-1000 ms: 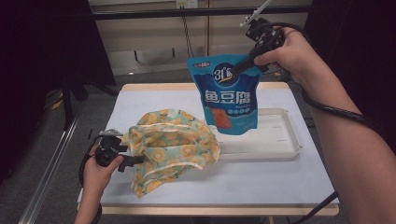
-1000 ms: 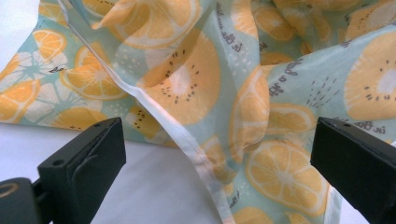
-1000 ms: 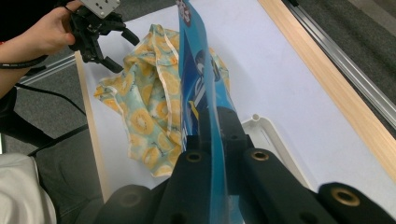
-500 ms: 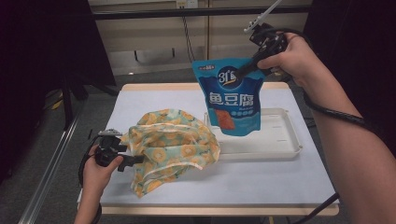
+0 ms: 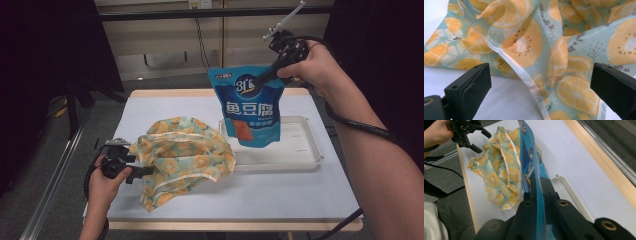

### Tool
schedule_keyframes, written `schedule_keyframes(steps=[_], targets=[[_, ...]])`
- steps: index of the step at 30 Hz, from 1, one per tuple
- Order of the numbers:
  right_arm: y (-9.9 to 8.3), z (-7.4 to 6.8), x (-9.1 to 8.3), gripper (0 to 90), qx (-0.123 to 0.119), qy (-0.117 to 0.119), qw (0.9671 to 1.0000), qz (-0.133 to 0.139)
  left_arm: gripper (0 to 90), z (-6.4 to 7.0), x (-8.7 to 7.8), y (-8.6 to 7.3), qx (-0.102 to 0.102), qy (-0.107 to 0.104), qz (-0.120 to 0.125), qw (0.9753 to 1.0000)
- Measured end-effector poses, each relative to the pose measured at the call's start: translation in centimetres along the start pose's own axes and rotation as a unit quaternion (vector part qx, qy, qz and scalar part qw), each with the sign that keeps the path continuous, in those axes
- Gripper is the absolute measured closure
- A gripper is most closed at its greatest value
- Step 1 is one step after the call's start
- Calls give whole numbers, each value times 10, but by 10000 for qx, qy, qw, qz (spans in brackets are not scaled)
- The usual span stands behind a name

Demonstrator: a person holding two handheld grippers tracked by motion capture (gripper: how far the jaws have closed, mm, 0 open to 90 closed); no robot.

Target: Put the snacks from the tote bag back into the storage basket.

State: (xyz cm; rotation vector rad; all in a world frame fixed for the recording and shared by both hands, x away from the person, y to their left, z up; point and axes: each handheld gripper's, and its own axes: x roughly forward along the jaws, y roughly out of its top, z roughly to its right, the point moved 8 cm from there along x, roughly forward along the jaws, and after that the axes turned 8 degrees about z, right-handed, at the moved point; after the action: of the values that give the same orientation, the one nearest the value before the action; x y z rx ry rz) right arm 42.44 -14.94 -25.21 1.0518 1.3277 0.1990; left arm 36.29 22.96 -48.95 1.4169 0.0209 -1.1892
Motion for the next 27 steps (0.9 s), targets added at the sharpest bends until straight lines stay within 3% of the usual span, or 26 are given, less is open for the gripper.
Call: schedule_keyframes(steps=[27], targets=[[-14, -2, 14, 900, -53, 135, 9999, 2, 32, 0, 0, 0, 9, -2, -3, 10000]])
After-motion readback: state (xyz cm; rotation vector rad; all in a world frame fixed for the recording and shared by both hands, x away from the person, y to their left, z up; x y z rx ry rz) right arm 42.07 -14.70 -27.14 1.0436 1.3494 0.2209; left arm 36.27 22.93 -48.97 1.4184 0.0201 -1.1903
